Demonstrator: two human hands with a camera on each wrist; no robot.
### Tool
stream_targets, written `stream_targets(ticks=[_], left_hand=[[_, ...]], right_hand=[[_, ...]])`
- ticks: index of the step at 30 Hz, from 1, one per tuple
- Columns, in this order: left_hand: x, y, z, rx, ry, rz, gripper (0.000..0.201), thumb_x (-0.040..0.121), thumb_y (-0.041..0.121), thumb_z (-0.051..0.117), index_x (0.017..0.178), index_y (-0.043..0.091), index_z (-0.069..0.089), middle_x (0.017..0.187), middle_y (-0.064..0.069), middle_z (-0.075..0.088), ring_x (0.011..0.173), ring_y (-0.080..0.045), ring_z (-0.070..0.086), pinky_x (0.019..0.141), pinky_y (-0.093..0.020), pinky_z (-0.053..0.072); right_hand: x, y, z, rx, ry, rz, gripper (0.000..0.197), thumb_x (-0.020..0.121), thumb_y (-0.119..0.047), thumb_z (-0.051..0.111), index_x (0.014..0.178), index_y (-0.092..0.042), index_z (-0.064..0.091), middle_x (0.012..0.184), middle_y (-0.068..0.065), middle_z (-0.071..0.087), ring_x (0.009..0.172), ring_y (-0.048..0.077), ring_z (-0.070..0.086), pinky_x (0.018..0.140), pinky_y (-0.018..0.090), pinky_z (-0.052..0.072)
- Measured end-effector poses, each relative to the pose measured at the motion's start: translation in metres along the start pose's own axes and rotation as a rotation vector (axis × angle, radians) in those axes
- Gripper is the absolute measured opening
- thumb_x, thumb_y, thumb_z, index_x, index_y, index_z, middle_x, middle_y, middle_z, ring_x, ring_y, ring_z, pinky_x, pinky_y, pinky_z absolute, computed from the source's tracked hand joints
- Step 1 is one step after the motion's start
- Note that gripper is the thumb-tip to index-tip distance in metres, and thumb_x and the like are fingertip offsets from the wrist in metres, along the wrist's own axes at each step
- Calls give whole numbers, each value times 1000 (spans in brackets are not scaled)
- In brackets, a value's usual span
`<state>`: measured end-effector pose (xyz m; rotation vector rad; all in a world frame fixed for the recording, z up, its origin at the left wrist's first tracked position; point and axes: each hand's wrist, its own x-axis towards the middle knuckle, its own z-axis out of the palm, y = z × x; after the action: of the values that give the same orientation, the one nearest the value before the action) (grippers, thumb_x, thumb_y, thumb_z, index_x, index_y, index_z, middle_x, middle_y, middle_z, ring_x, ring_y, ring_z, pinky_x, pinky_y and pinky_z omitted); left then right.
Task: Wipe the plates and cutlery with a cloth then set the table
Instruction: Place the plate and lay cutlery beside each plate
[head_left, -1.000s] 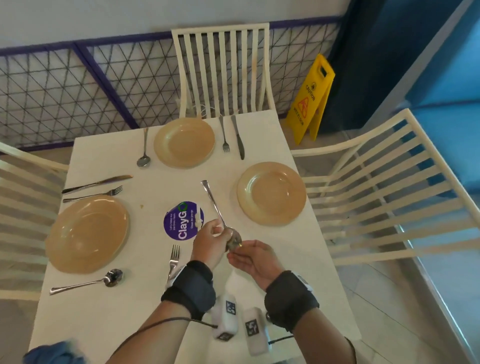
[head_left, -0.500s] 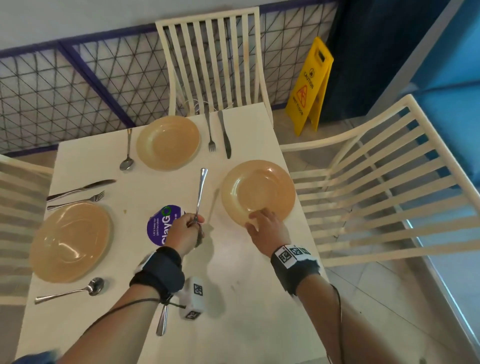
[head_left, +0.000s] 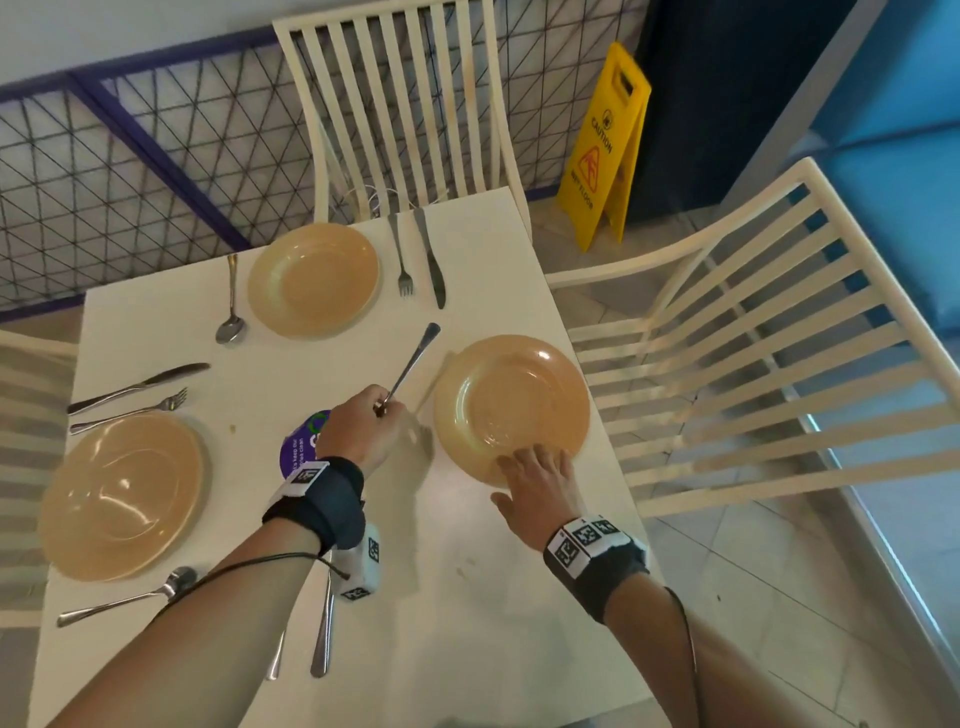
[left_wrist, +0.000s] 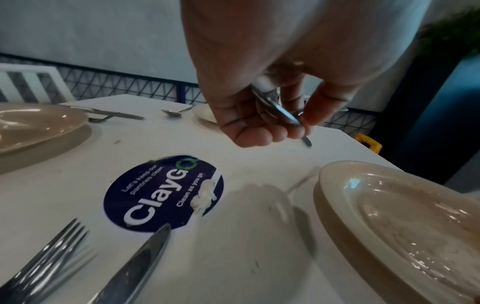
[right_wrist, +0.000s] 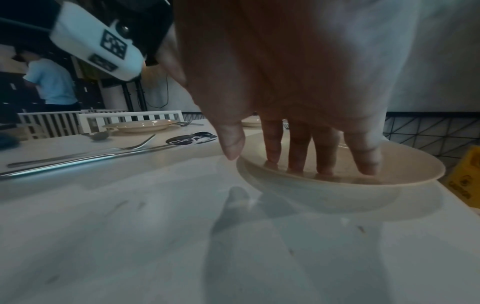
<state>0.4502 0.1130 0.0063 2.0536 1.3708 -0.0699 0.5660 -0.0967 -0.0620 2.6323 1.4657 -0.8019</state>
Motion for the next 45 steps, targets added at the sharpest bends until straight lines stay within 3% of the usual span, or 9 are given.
stream_targets(ticks=[5,10,14,20,24,28,35,40,45], left_hand=[[21,14,-2,115,-25,141,14,96,39,51,105,35,61,75,5,68,76,-28,65,68,-34,50],[61,34,-2,194,-40,277,22,99,32,51,115,36,65,87,3,70,79,-24,62,75,-35,53],[103,50,9,303,-121,368,28,99,34,53,122,38,68,108,1,66,96,-24,62,83,-36,51],[146,72,32,425,-256,415,32,101,45,51,130,42,64,102,7,49,108,-25,58,90,-38,48],[165,81,43,423,-317,456,33,100,46,52,130,41,65,103,4,54,111,-25,58,91,-37,48],[179,94,49,391,-355,497,33,101,41,53,131,39,65,117,-2,63,111,-27,59,94,-40,50],[186,87,60,261,-295,448,34,94,36,65,127,36,67,110,4,52,107,-20,59,98,-38,50],[177,62,57,142,-150,402,39,87,35,75,125,31,68,111,3,54,101,-18,58,94,-31,48],[168,51,51,103,-118,375,44,84,36,77,127,33,65,112,1,59,103,-20,60,93,-31,47]], right_hand=[[1,3,-15,131,45,14,52,99,-48,46,145,-25,43,150,1,46,146,27,31,122,53,18],[25,14,-50,275,82,36,51,100,-45,49,146,-23,45,151,2,46,142,24,39,119,48,27],[56,21,-87,428,157,96,45,101,-38,50,143,-21,51,150,3,47,134,26,48,110,41,40],[131,44,-122,492,301,169,32,102,-24,48,131,-18,60,134,6,56,118,28,57,95,37,46],[179,69,-123,488,253,247,30,101,-19,50,129,-24,61,131,7,56,117,29,58,95,38,47],[208,86,-119,392,183,171,33,95,-13,58,123,-27,68,124,8,58,114,31,58,96,38,48],[224,103,-120,320,258,71,17,91,-11,65,99,-17,79,103,7,65,100,30,61,84,34,48],[224,105,-119,333,314,42,14,90,-11,70,100,-12,80,102,8,67,98,28,63,79,27,43],[224,105,-116,326,328,47,14,91,-13,70,101,-12,80,103,8,66,97,29,61,81,33,47]])
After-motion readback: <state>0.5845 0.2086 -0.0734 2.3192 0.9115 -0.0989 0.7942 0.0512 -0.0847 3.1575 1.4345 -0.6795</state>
